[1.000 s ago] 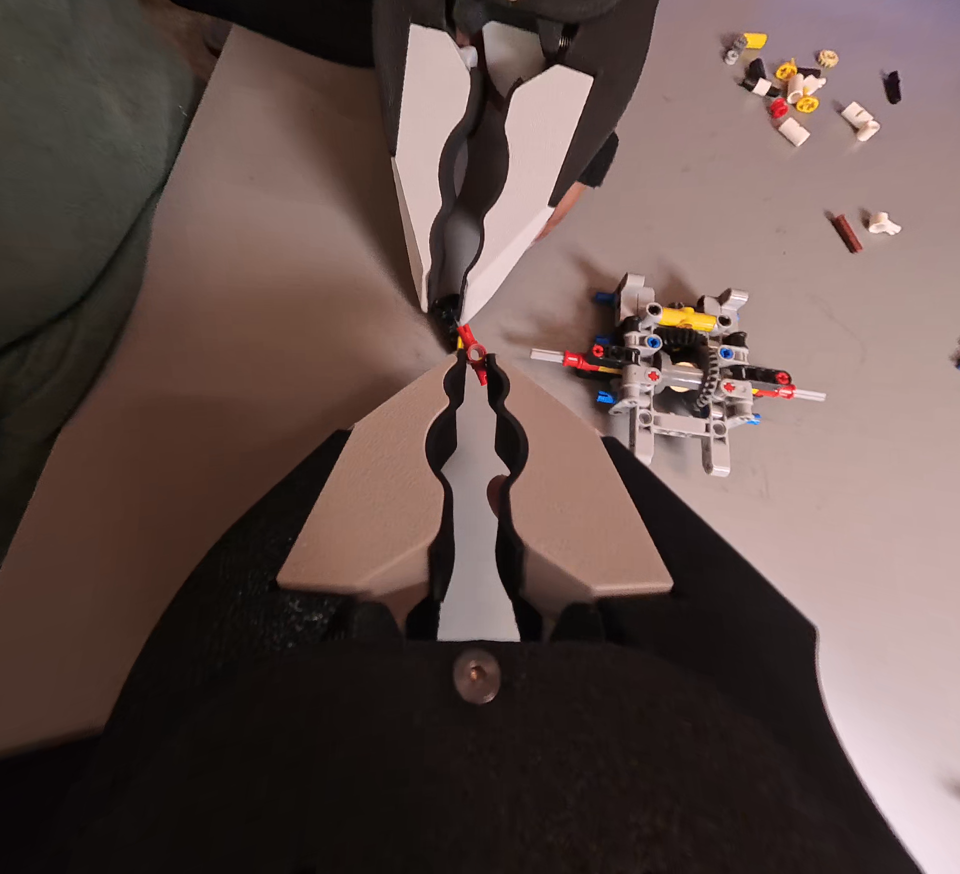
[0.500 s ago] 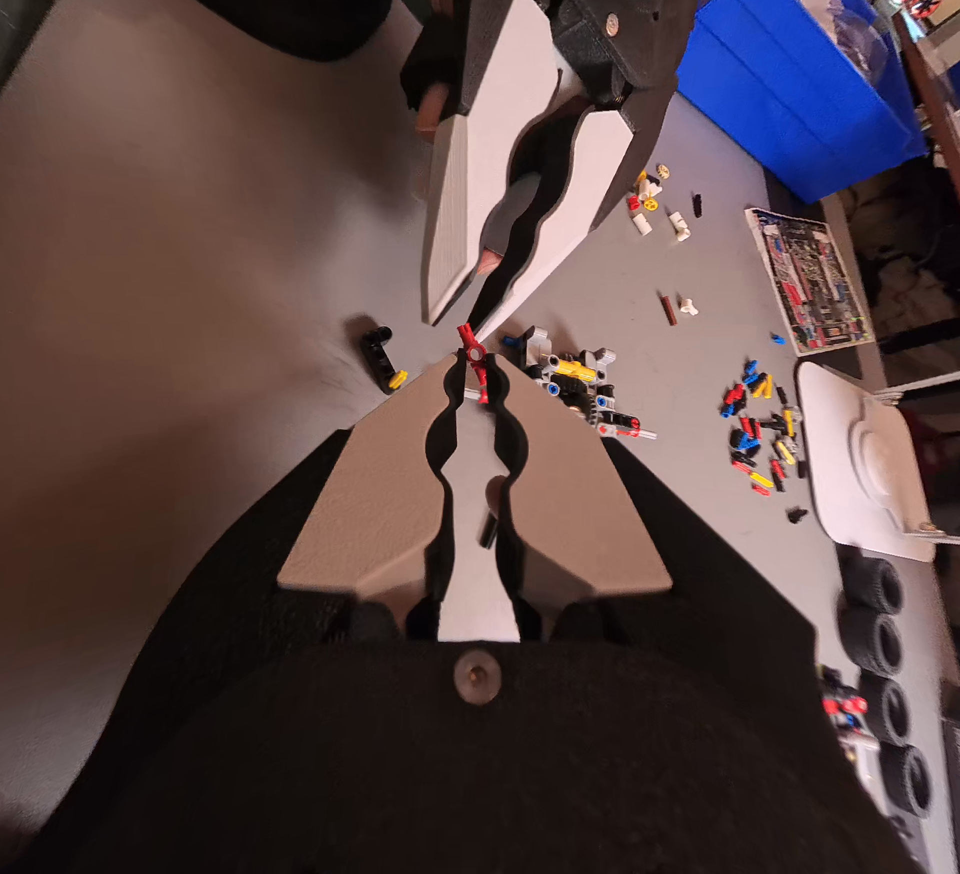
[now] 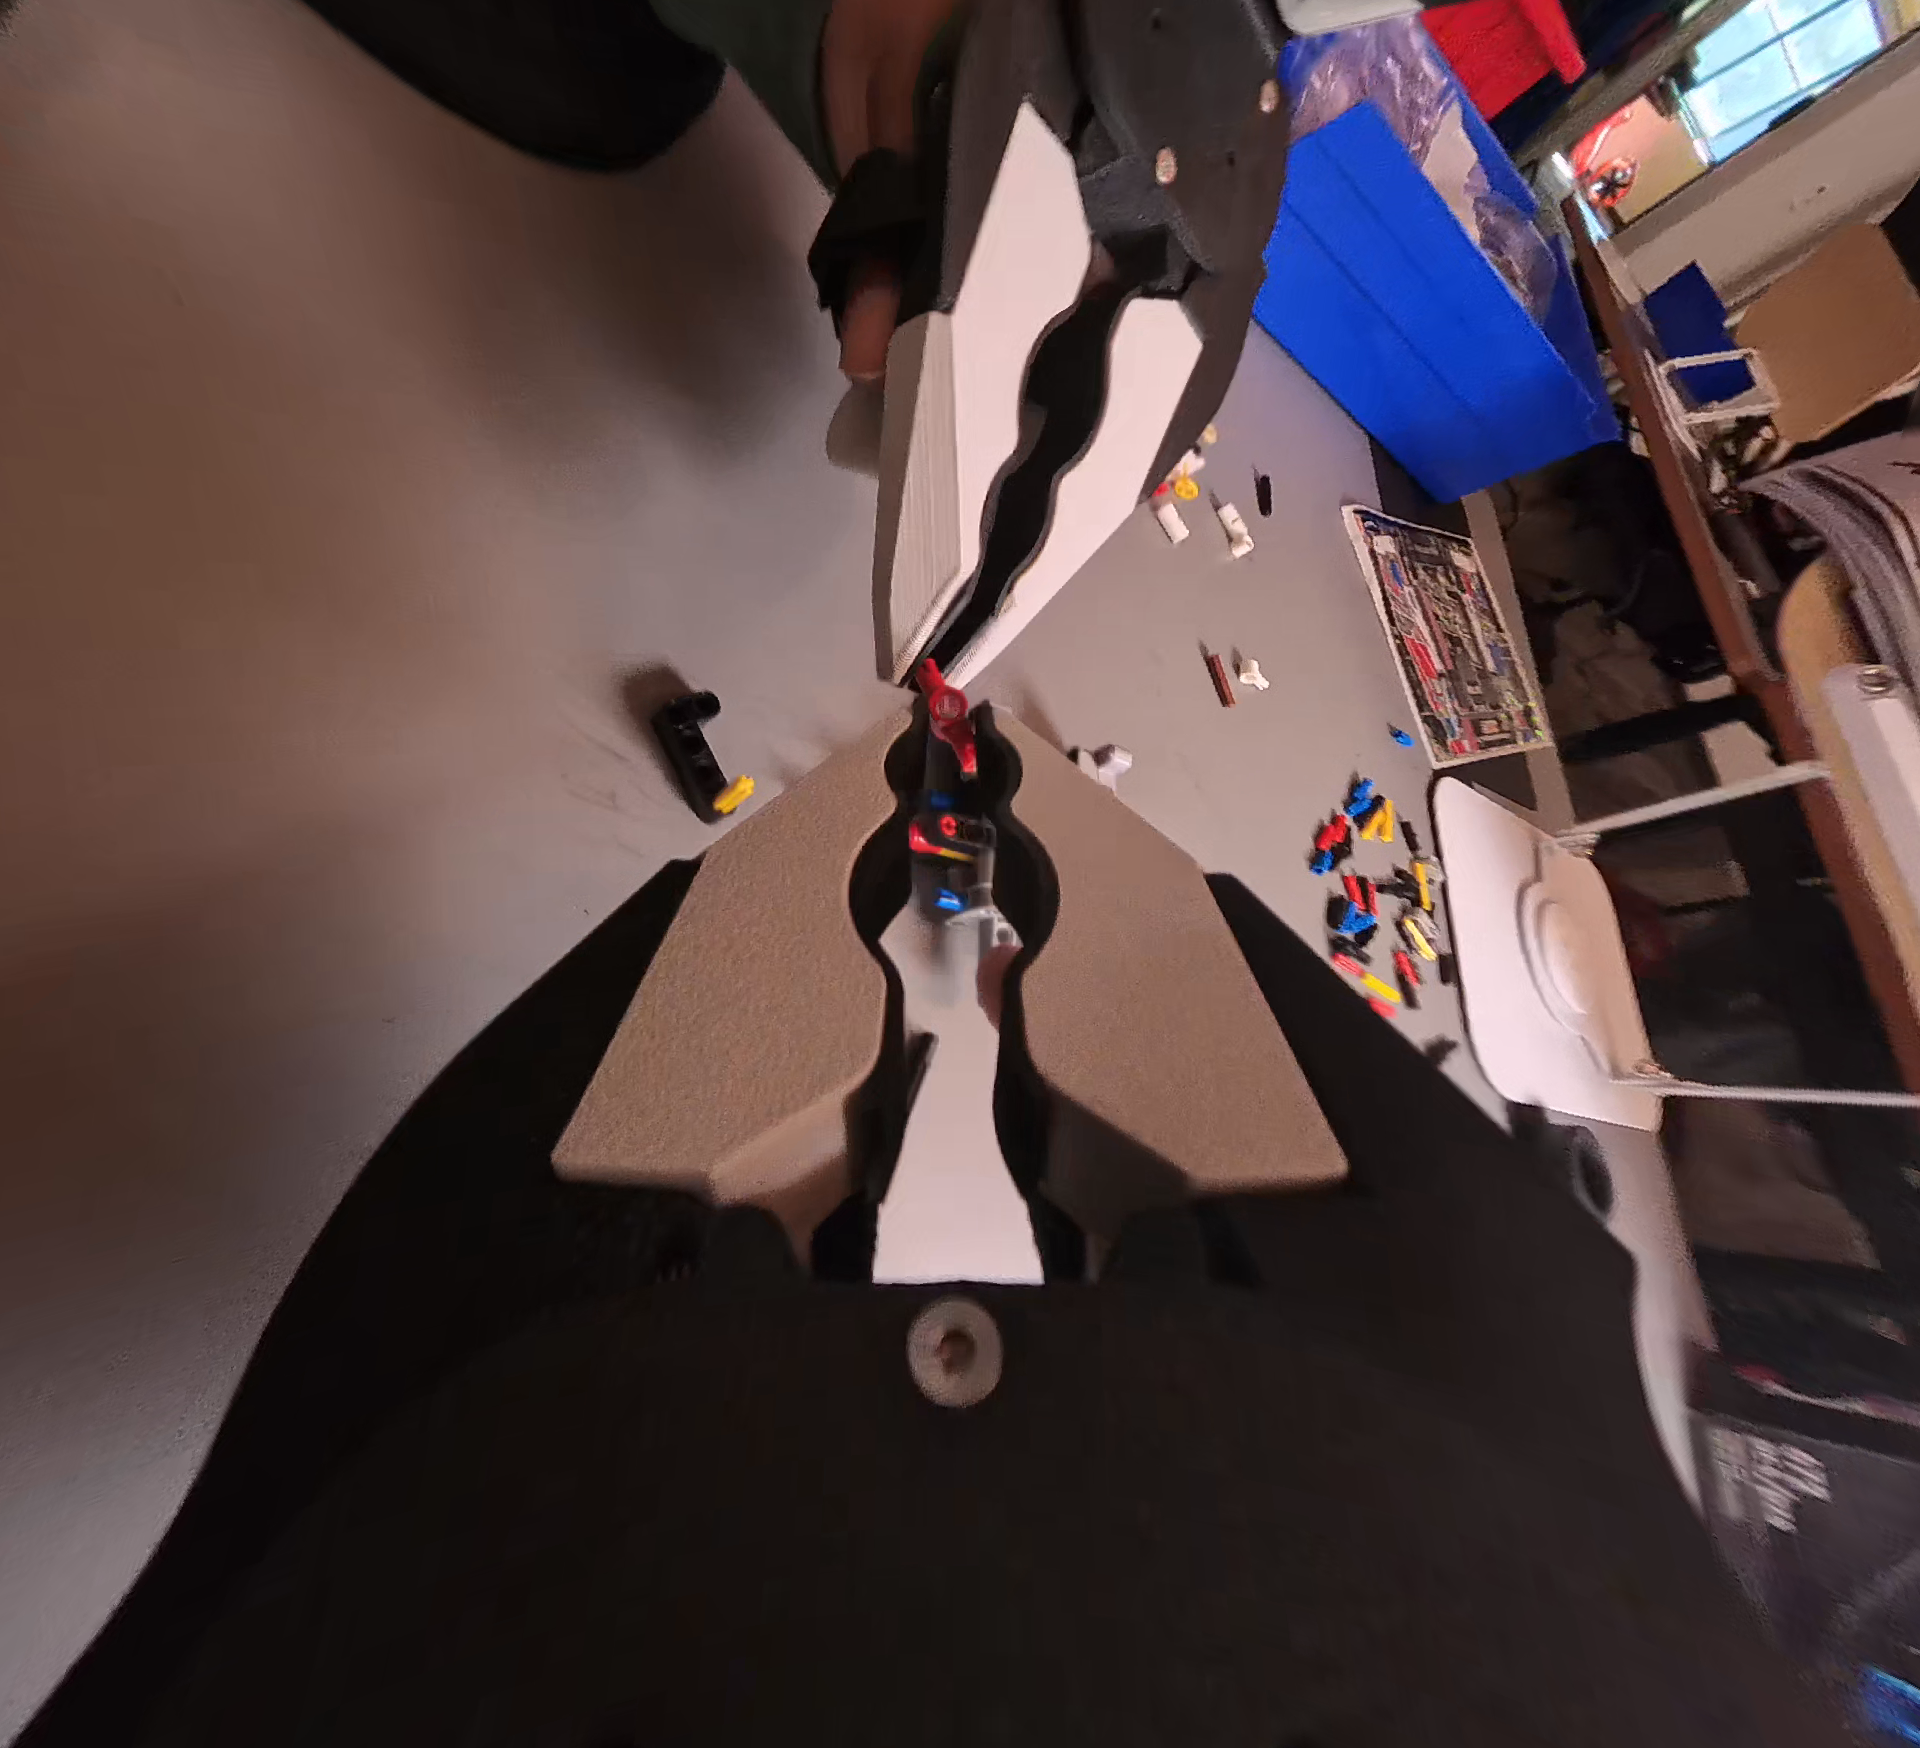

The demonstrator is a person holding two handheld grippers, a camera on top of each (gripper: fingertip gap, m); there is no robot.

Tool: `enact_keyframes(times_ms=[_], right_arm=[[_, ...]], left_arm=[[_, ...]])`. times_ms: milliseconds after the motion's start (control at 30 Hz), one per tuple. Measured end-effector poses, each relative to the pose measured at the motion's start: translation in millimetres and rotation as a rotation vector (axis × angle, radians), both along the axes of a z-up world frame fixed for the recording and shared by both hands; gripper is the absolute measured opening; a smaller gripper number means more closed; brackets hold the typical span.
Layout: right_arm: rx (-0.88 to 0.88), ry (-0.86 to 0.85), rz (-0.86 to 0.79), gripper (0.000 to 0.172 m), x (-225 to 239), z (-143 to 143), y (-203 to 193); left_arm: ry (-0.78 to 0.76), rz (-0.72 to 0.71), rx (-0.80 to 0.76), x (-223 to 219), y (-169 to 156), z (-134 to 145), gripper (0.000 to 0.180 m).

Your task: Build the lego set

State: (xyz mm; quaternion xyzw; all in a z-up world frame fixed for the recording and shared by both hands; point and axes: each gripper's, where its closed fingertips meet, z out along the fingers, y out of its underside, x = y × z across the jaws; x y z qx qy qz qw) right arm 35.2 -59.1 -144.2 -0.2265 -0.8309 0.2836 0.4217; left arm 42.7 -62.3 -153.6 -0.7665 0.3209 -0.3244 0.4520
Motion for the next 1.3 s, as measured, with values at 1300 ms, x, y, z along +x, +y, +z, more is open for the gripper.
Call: enact_keyframes(times_ms=[1300], right_arm=[[-0.406, -0.194, 0.048, 0.004, 13, -6, 2]], left_arm=[[0.355, -0.149, -0.069, -5, -27, -61, 0.022]])
